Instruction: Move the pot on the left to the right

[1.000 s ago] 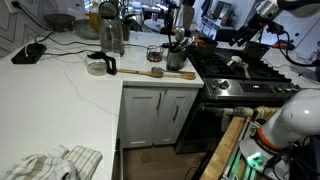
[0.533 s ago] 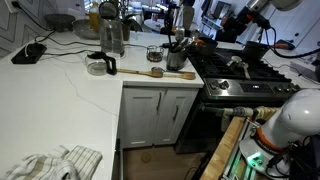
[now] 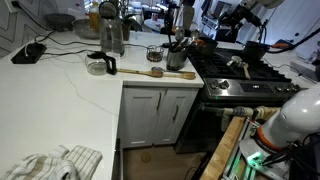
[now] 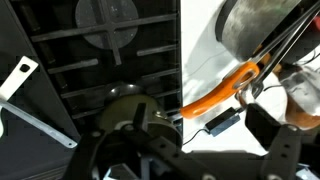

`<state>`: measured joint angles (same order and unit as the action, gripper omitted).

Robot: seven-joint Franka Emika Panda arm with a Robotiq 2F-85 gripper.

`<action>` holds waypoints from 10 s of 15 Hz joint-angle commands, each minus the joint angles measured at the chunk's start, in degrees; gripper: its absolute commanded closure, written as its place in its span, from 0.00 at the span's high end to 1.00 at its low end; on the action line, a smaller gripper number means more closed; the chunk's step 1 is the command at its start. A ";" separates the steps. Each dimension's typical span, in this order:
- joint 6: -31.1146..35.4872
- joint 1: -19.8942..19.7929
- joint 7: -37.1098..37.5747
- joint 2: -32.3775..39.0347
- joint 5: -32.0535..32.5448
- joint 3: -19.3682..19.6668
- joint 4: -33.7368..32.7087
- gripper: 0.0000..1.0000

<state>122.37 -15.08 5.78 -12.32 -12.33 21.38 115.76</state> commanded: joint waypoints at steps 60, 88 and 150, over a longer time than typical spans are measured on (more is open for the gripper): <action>1.61 -11.86 10.47 21.27 -10.46 1.91 -17.28 0.01; -2.64 -18.79 11.00 6.97 -2.24 12.26 -8.87 0.04; -19.43 -46.80 9.51 34.05 0.77 4.74 -33.51 1.00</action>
<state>105.97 -60.73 19.25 24.93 -12.90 28.35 80.85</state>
